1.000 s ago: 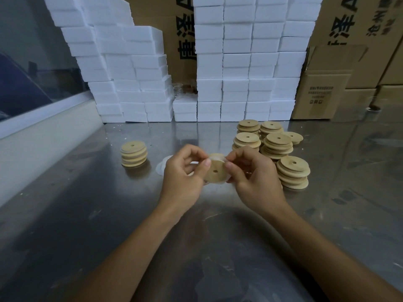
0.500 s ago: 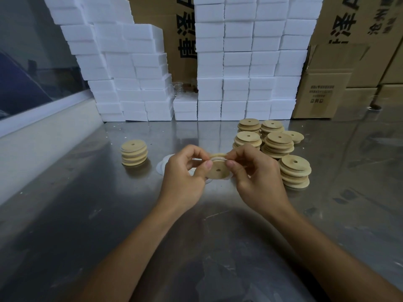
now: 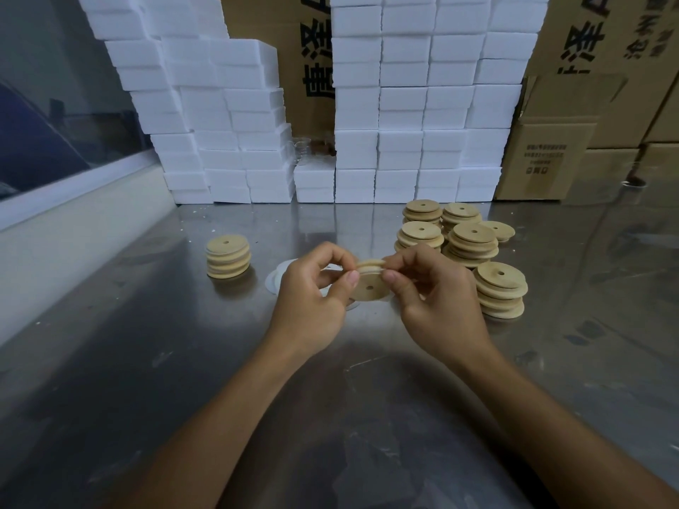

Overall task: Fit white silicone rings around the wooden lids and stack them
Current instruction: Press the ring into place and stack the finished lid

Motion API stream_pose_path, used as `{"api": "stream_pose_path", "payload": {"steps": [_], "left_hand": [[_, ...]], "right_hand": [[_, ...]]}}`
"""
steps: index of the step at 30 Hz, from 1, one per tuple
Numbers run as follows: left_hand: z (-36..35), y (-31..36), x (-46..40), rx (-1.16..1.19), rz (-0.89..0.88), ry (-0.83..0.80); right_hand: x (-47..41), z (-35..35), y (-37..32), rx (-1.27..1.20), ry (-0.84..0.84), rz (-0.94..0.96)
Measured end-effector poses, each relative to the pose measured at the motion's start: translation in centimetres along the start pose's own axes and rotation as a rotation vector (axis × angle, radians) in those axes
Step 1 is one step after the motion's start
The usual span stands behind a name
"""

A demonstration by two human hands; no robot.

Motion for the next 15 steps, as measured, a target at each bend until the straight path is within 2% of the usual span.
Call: {"api": "stream_pose_path", "payload": {"steps": [8,11,15], "left_hand": [[-0.39,0.18,0.16,-0.118,-0.111,-0.04],[-0.25,0.13,-0.03,-0.095,-0.107,0.024],[-0.14,0.36,-0.19,-0.006,-0.071,0.095]], "right_hand": [[0.2,0.12,-0.17,0.053,0.007,0.046],[0.29,-0.02,-0.52,0.042,0.022,0.082],[0.09,-0.07,-0.47,0.008,0.018,-0.001]]}}
Point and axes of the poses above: each hand's wrist, its own x-axis away from the middle knuckle, its own z-axis out of the back of the hand, y = z × x, the point moved 1 cm from there along -x, towards the middle knuckle, and after that the axes turned 12 degrees about -z, right-handed, at the moved point
